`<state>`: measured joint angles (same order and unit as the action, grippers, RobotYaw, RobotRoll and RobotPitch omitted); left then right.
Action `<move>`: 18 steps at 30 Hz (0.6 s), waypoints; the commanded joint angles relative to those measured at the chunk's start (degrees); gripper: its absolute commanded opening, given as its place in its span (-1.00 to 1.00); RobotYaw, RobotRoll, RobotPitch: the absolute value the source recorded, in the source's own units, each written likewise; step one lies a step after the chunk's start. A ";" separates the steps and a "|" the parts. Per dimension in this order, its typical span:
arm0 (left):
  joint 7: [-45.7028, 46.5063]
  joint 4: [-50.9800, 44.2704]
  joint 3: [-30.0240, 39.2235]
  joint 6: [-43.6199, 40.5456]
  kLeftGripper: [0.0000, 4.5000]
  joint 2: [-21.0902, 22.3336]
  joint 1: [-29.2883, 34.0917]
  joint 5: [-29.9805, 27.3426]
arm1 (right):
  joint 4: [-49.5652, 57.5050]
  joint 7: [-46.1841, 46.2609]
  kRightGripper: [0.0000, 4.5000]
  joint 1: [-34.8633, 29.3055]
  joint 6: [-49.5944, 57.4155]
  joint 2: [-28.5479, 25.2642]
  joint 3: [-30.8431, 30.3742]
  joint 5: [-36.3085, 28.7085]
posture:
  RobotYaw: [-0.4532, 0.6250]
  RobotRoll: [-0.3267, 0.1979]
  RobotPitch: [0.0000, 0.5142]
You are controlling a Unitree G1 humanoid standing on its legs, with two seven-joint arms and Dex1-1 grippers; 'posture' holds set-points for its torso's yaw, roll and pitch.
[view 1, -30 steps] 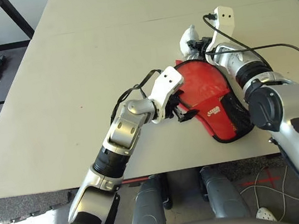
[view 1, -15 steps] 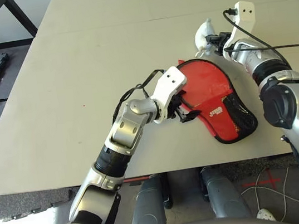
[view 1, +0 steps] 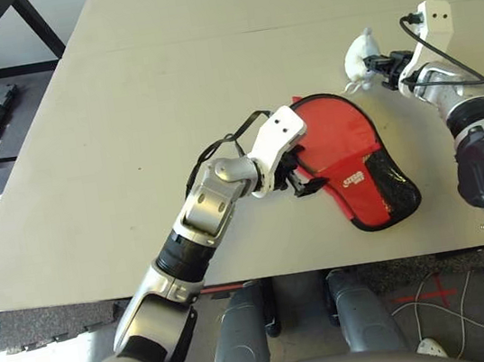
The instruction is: Store the ping-pong paddle in its case and zip it.
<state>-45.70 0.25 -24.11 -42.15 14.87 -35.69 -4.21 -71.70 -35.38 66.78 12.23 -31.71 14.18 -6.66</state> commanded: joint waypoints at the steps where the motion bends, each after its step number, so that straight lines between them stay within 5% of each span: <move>1: -1.17 3.82 -3.45 -1.91 1.00 0.07 2.03 0.30 | 3.13 -4.16 -1.00 -2.30 2.85 -3.41 -1.94 0.98 | -0.28 0.25 -0.10; 18: -1.57 7.42 -3.64 0.46 1.00 -1.23 0.14 0.53 | 27.79 -25.86 -1.00 -19.68 21.53 -15.23 -5.87 -2.85 | -0.37 0.25 -0.15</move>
<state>-46.25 3.92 -24.76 -39.88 13.78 -37.46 -4.19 -45.83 -60.00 48.33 32.16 -45.39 9.31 -9.19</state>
